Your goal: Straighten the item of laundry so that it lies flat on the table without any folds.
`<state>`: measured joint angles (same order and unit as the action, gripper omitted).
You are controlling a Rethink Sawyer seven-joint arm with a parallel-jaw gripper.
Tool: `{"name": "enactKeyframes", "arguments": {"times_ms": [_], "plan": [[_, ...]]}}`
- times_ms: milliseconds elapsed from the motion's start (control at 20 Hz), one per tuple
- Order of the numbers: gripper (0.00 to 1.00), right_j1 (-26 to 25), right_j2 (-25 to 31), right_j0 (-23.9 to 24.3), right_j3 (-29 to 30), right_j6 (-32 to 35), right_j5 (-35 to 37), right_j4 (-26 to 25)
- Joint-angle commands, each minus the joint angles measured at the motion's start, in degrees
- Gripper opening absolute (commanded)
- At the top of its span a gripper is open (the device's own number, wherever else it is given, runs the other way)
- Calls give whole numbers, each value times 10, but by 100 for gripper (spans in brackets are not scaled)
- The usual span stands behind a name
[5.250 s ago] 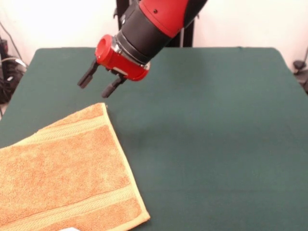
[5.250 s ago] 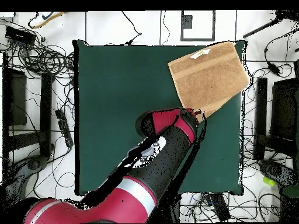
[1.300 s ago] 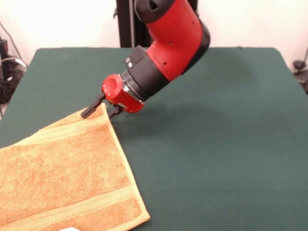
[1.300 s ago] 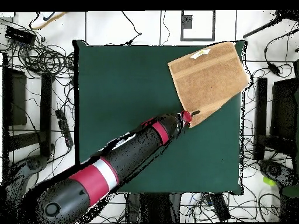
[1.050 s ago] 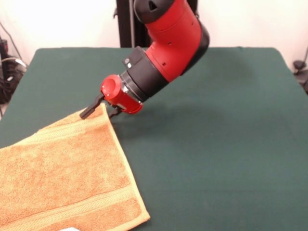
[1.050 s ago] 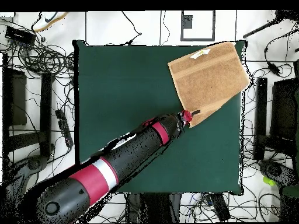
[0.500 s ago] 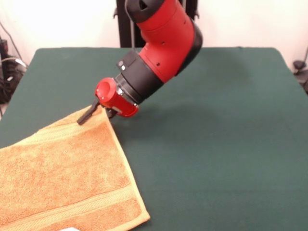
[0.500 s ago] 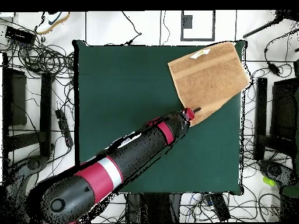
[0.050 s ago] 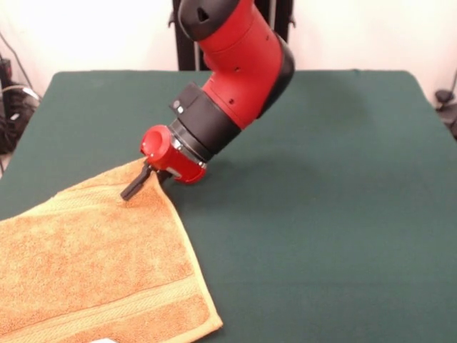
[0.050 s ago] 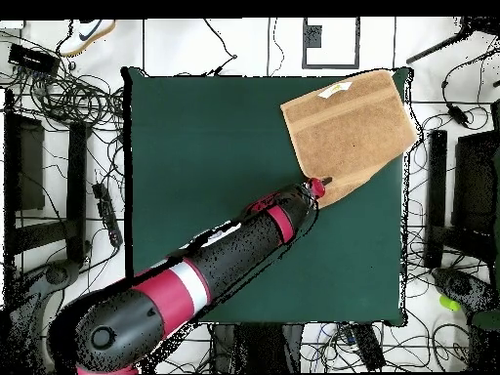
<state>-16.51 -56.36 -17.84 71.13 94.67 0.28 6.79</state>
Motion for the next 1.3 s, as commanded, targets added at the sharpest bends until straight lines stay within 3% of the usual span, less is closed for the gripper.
{"name": "enactKeyframes", "arguments": {"times_ms": [50,200,350,500,1100,1300], "plan": [[0,10,120,19,-25,135,-46,48],[0,15,134,22,-23,133,-40,45],[0,57,209,49,-6,125,-10,31],[0,75,238,51,9,136,16,45],[0,58,238,8,24,181,75,144],[0,27,203,-27,17,197,96,186]]}}
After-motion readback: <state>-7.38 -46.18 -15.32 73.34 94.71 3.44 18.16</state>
